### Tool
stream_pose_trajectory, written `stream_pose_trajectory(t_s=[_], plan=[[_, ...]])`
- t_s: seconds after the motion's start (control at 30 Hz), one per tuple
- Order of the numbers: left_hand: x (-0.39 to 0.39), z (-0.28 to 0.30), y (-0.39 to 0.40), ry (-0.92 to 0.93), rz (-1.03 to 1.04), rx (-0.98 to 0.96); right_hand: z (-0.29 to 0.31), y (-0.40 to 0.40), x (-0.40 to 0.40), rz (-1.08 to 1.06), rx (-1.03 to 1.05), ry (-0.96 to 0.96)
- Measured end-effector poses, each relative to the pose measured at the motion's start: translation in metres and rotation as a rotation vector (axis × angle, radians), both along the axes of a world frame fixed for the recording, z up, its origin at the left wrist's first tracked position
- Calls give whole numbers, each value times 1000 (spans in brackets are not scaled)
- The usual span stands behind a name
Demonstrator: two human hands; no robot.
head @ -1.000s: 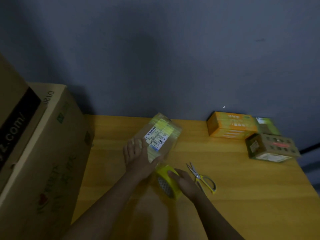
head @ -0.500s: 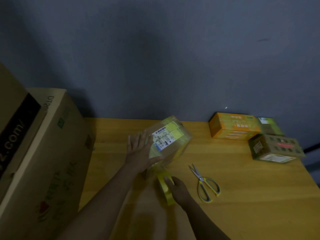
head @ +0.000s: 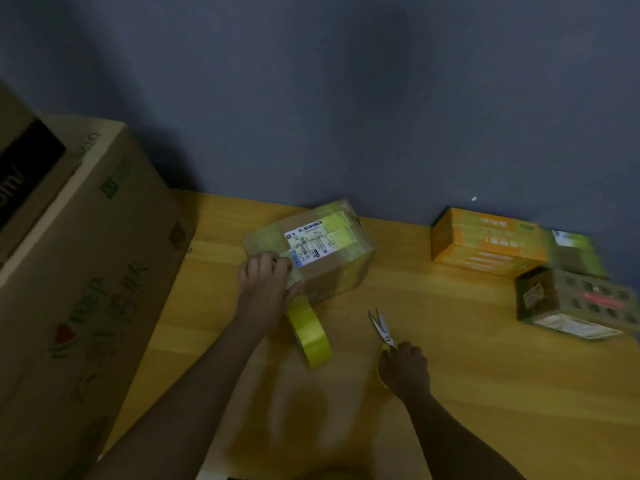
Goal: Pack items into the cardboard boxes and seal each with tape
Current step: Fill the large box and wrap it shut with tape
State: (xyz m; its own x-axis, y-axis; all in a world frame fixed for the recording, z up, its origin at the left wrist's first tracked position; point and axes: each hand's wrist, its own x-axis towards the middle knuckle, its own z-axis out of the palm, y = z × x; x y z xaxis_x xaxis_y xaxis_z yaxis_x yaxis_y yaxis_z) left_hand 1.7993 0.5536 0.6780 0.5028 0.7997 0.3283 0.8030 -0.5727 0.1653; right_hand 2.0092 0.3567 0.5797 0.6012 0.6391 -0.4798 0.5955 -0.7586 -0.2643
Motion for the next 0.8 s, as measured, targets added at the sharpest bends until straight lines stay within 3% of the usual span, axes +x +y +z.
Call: stream_pose_trajectory(t_s=[0.07,0.2,0.3,0.47,0.6,0.73,0.8], plan=[[2,1,-7,6,37,39,8,0,0,86,29,-158],[9,-2,-21,-37,94,18,15,5,13,138,-135,-248],[7,-5,-28,12,150,-31,17,6,22,207,-178,-148],[0,-16,-32,33,116,-184,46,23,33,71,83,203],[-2,-21,-37,72,90,-295,81,40,33,259,224,329],[-7,-22,-37,84,60,-313,124,72,31,621,143,-39],[-10,-20,-34,90,30,-311,140,89,25,741,90,-113]])
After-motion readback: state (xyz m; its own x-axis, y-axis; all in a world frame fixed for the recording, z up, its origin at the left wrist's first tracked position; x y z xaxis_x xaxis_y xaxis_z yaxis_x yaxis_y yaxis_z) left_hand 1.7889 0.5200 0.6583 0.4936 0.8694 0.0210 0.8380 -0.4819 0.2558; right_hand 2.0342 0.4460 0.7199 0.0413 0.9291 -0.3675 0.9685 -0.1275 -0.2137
